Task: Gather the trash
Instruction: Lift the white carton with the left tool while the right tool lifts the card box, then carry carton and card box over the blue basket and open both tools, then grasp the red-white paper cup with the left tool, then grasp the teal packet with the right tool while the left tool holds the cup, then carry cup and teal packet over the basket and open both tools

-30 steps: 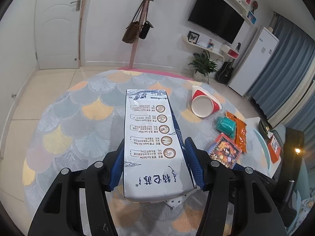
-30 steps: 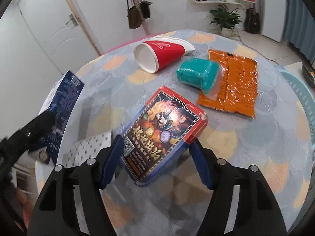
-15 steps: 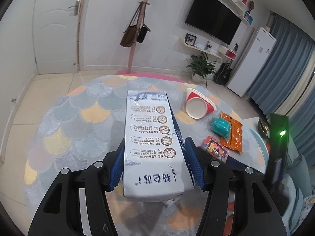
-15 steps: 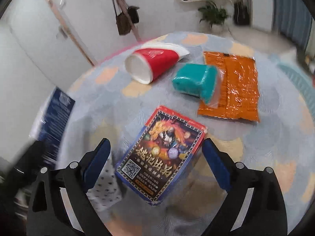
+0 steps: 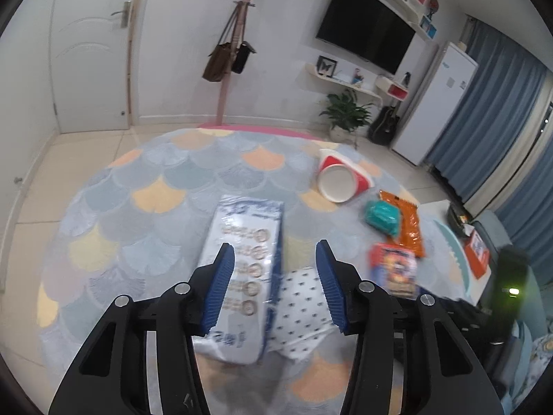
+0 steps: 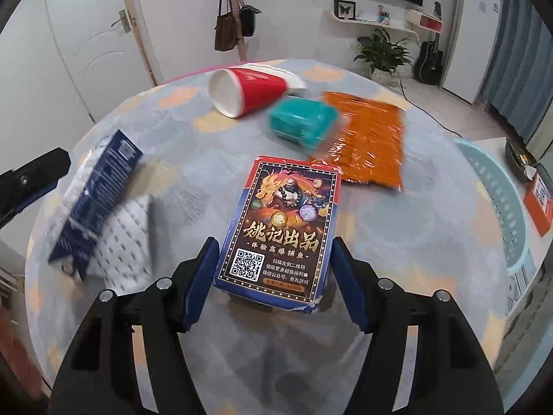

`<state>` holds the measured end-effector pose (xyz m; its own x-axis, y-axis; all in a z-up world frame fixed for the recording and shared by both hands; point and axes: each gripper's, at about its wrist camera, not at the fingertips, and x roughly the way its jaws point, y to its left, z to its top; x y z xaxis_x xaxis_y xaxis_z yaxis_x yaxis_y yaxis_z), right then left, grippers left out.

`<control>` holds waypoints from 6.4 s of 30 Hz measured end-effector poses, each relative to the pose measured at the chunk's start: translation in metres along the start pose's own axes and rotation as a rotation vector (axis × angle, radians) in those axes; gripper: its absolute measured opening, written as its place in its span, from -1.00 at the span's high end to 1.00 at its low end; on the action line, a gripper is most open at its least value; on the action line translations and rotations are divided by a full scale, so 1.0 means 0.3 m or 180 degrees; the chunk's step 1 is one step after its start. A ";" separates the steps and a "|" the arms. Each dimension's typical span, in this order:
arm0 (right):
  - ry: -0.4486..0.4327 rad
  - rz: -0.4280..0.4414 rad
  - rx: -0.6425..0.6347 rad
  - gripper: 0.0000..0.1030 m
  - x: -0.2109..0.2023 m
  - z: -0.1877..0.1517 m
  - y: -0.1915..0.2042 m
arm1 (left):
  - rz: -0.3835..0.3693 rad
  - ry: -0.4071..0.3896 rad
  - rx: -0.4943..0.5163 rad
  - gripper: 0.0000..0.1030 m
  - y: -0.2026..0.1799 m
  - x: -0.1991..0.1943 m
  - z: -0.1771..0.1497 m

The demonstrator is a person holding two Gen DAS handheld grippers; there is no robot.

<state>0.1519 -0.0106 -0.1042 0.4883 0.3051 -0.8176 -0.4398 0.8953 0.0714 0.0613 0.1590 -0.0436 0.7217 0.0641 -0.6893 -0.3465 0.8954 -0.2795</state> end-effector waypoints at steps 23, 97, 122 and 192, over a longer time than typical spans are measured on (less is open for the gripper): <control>-0.0816 0.0009 0.0475 -0.21 -0.388 -0.054 -0.424 | -0.0298 0.0140 0.0207 -0.08 -0.069 -0.017 -0.003; -0.0761 0.0278 0.1007 -0.30 -0.379 0.141 -0.692 | -0.0982 -0.0084 0.0805 -0.39 -0.633 0.055 0.156; -0.0506 0.0529 0.0366 -0.31 -0.054 0.327 -0.318 | -0.0705 0.0636 -0.0009 -0.47 -0.243 0.509 0.260; -0.0941 -0.0439 0.0976 0.29 -0.328 0.199 -0.859 | -0.1615 -0.0064 0.1033 0.00 -0.920 0.190 0.208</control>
<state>0.2621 -0.2520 -0.0082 0.7408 0.2160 -0.6361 -0.1335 0.9754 0.1757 0.2355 -0.0571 0.0361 0.7613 -0.4009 -0.5096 0.2425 0.9050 -0.3496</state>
